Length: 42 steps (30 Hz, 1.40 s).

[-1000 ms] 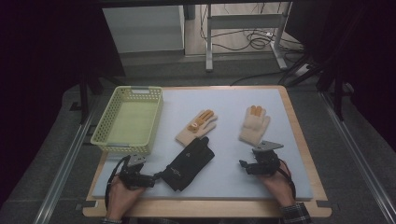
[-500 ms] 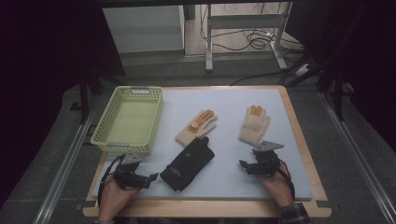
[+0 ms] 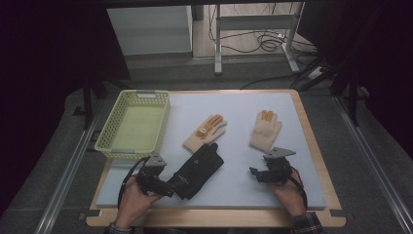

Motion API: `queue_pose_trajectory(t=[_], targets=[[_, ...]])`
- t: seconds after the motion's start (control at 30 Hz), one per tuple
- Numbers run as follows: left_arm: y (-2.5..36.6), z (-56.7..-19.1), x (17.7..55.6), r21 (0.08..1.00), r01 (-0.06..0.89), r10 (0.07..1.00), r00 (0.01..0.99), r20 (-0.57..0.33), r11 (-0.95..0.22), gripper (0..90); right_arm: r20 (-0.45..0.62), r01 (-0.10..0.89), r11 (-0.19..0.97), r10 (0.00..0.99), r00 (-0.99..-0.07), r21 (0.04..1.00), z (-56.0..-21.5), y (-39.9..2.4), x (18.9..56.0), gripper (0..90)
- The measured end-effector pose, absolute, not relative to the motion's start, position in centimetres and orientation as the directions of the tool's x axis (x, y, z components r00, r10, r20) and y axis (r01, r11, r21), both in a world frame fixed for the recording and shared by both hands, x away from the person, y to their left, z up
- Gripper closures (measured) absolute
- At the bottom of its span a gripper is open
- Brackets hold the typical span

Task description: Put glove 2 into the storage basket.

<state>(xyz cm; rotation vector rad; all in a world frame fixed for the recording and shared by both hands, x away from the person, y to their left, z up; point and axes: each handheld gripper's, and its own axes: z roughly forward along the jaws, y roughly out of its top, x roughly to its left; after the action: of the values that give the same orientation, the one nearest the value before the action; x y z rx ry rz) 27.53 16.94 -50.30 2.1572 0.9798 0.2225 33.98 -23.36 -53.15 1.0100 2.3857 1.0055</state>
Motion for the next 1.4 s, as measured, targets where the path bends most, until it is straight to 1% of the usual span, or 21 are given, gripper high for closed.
queue_pose_trajectory(t=[0.13,0.27,0.4,0.53,0.7,0.8,0.93,1.0,1.07,1.13,1.17,1.2,1.23,1.3,1.37,1.4], targets=[[14.6,-49.9,28.1,0.686,0.560,0.695,0.710,-0.110,-0.464,0.0,-0.050,0.475,0.491,0.732,-0.679,0.730,-53.2,-23.4,34.0,24.1],[12.3,-50.1,28.9,0.669,0.564,0.700,0.708,-0.091,-0.484,0.0,-0.051,0.475,0.492,0.732,-0.680,0.730,-53.2,-23.4,34.0,24.0],[10.2,-51.0,29.6,0.647,0.568,0.717,0.696,-0.046,-0.509,0.0,-0.051,0.475,0.492,0.732,-0.680,0.730,-53.2,-23.4,34.0,24.0],[9.3,-52.0,30.3,0.627,0.568,0.734,0.679,0.010,-0.534,0.0,-0.051,0.475,0.492,0.732,-0.680,0.730,-53.2,-23.4,34.0,24.0],[9.9,-53.0,31.3,0.611,0.591,0.741,0.671,-0.011,-0.527,0.0,-0.050,0.475,0.491,0.732,-0.680,0.730,-53.2,-23.4,34.0,23.9],[9.9,-53.6,31.5,0.610,0.609,0.729,0.681,-0.075,-0.507,0.0,-0.050,0.475,0.492,0.732,-0.680,0.730,-53.2,-23.4,34.0,24.0],[8.8,-53.6,31.0,0.592,0.584,0.711,0.702,-0.026,-0.555,0.0,-0.051,0.475,0.492,0.732,-0.680,0.729,-53.2,-23.4,34.0,23.9],[8.9,-53.6,31.1,0.584,0.598,0.716,0.697,-0.041,-0.549,0.2,-0.051,0.475,0.492,0.732,-0.680,0.730,-53.2,-23.4,34.0,23.9],[9.0,-53.2,31.1,0.583,0.602,0.719,0.693,-0.044,-0.545,5.9,-0.051,0.475,0.492,0.732,-0.680,0.729,-53.2,-23.4,34.0,23.9],[9.1,-52.9,30.8,0.592,0.588,0.710,0.703,-0.036,-0.552,18.9,-0.051,0.475,0.492,0.732,-0.680,0.730,-53.2,-23.4,34.0,23.9],[9.0,-52.7,30.7,0.594,0.578,0.706,0.707,-0.024,-0.559,28.6,-0.051,0.475,0.492,0.732,-0.680,0.730,-53.2,-23.4,34.0,23.9],[9.0,-52.6,30.6,0.592,0.577,0.705,0.709,-0.022,-0.562,34.3,-0.051,0.475,0.492,0.732,-0.680,0.730,-53.2,-23.4,34.0,23.9],[9.0,-52.4,30.6,0.591,0.578,0.706,0.708,-0.020,-0.563,42.7,-0.051,0.475,0.492,0.732,-0.680,0.730,-53.2,-23.4,34.0,23.9],[9.0,-52.3,30.5,0.593,0.579,0.703,0.711,-0.031,-0.560,53.6,-0.052,0.474,0.493,0.731,-0.680,0.730,-53.2,-23.4,34.0,23.9],[9.0,-52.1,30.4,0.599,0.575,0.698,0.715,-0.035,-0.558,63.2,-0.052,0.474,0.493,0.731,-0.680,0.730,-53.2,-23.4,34.0,23.9],[9.1,-52.0,30.4,0.599,0.575,0.699,0.714,-0.034,-0.558,64.5,-0.052,0.474,0.493,0.731,-0.680,0.730,-53.2,-23.4,34.0,23.9]])
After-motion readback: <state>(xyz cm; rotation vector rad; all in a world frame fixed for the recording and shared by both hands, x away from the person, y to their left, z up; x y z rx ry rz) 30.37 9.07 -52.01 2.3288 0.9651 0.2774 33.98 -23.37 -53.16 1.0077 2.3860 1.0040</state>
